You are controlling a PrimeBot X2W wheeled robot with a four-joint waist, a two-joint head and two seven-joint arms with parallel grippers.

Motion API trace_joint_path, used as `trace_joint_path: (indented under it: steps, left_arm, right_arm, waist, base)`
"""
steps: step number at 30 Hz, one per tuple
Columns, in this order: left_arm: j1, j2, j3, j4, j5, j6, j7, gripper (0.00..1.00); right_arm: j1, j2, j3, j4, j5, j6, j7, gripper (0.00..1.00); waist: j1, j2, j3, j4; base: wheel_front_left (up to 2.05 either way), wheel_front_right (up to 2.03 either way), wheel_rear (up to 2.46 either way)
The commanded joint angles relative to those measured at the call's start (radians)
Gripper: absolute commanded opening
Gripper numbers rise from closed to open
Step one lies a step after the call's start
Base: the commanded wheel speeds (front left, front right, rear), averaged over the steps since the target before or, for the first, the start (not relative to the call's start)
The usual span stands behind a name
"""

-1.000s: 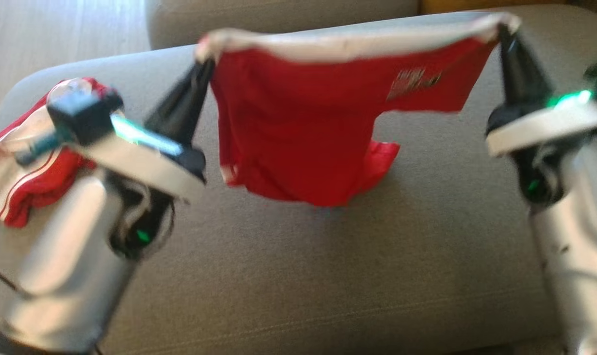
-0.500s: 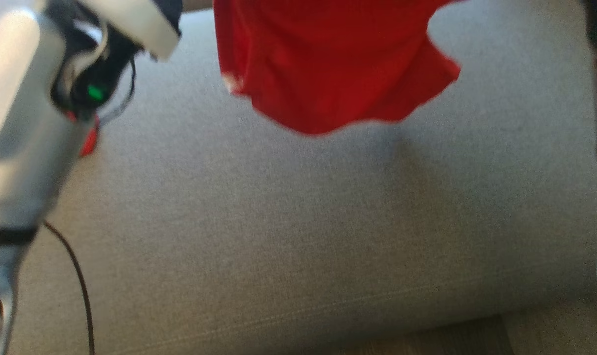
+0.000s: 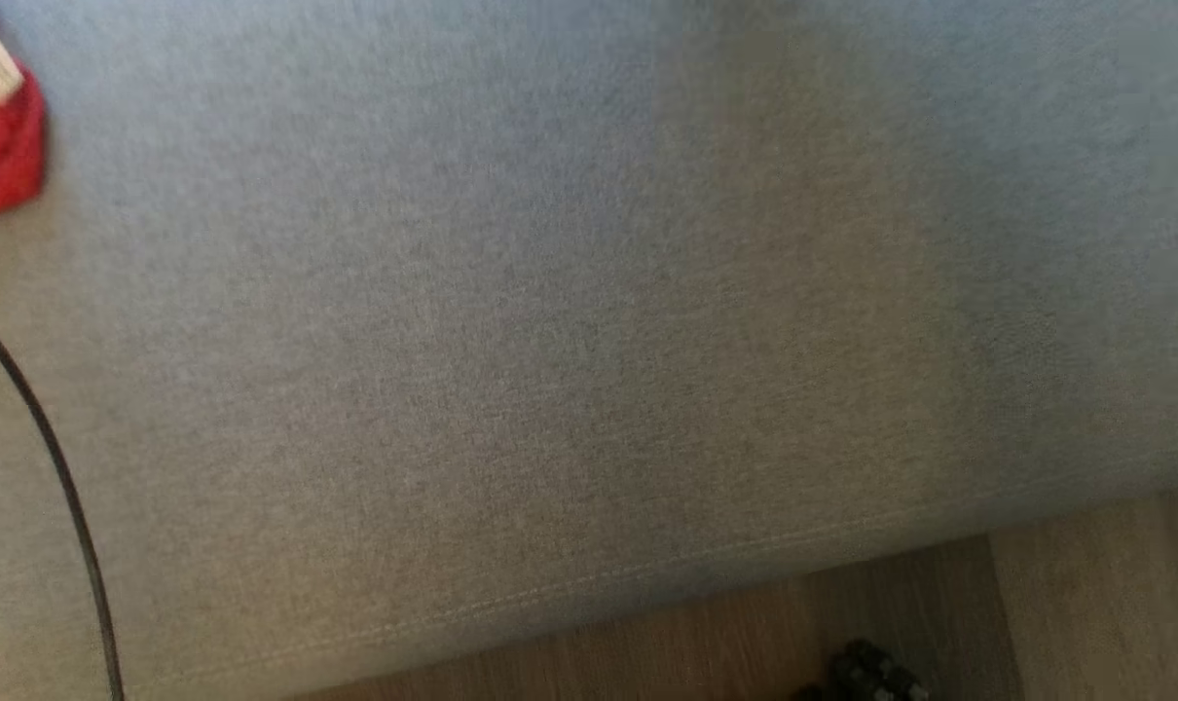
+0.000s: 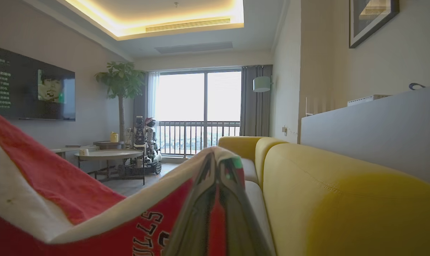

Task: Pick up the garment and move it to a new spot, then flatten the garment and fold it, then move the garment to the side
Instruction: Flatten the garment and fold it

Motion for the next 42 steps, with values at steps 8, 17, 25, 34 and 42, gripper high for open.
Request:
trace_joint_path:
  steps: [8,17,25,34,42]
  left_arm:
    - [0.352,0.066,0.035,-0.271,0.110,0.001,-0.004,0.00]
    - [0.714,0.073,-0.102,-0.393,0.047,0.001,-0.004,0.00]
    - [0.912,0.118,-0.294,-0.381,-0.006,0.001,-0.004,0.00]
    - [1.034,0.110,-0.341,-0.385,-0.121,0.001,-0.004,0.00]
    - [1.059,-0.011,-0.241,-0.387,-0.257,0.001,-0.004,0.00]
  right_arm:
    - [0.328,-0.089,0.094,-0.177,0.023,0.000,-0.004,0.00]
    - [0.740,-0.191,0.074,-0.348,0.024,0.000,0.060,0.00]
    - [1.103,-0.187,-0.081,-0.576,-0.031,0.000,0.175,0.00]
    - [1.357,-0.100,-0.274,-0.818,-0.091,0.000,0.318,0.00]
    - [1.238,0.072,-0.456,-0.806,-0.227,0.000,0.458,0.00]
  waist:
    - [-0.0002,0.0000,0.100,0.067]
    - [-0.0002,0.0000,-0.006,0.062]
    - [-0.0002,0.0000,-0.120,0.047]
    - [-0.0002,0.0000,-0.196,0.053]
    - [-0.0002,0.0000,-0.190,0.117]
  base:
    - [0.00,0.00,0.00]
    - [0.00,0.00,0.00]
    - [0.00,0.00,0.00]
    - [0.00,0.00,0.00]
    - [0.00,0.00,0.00]
